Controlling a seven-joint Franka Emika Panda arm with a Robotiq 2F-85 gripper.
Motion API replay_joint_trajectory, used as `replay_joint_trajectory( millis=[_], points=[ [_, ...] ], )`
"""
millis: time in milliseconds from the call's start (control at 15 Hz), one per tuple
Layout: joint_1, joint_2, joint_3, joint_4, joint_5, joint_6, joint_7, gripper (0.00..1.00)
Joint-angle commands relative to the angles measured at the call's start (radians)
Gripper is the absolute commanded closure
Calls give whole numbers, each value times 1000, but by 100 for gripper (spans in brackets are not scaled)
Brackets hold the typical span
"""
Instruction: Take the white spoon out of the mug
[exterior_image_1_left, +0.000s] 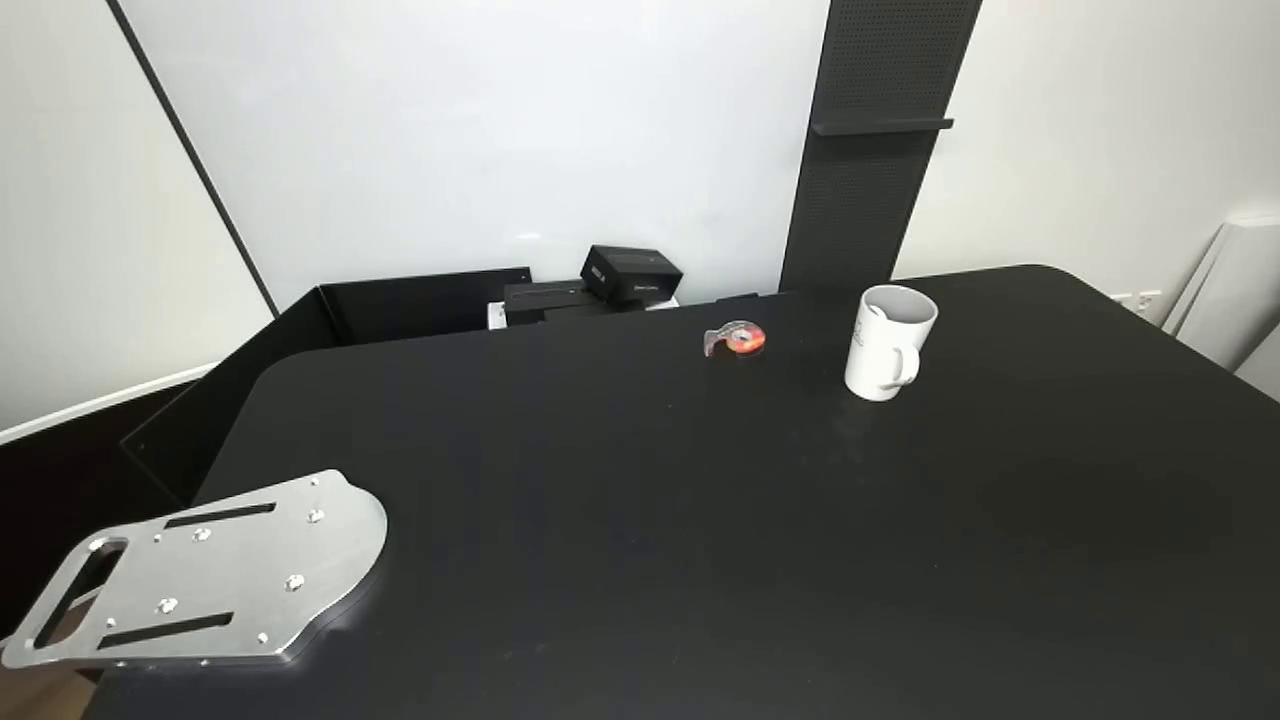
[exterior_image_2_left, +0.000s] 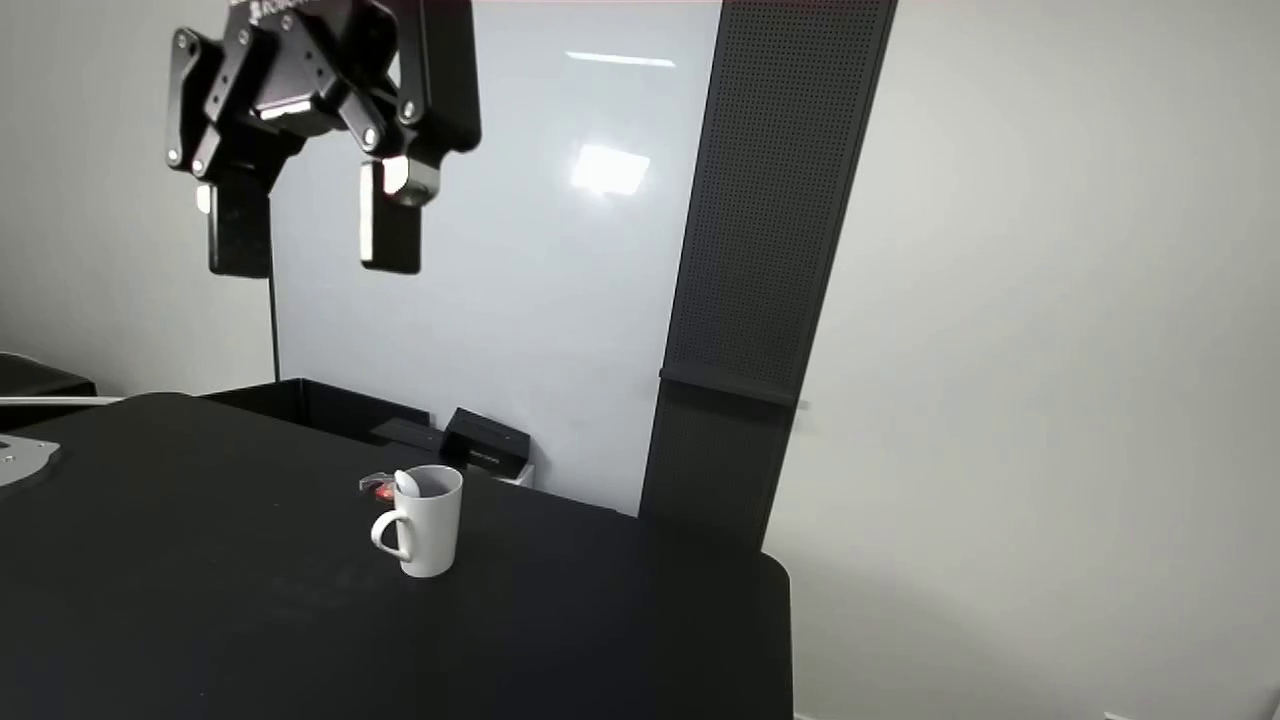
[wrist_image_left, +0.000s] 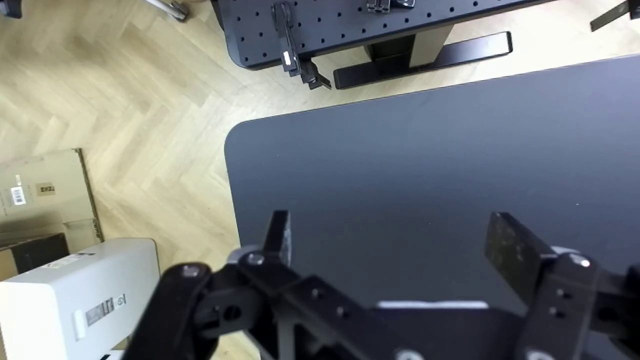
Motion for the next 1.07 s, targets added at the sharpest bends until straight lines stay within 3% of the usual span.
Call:
replay_joint_trajectory(
  millis=[0,467,1000],
  points=[
    [30,46,-9,12,14,50,37,0],
    [58,142,-6,11,73,230,25,0],
    [86,337,45,50,-3,436,132,0]
  ],
)
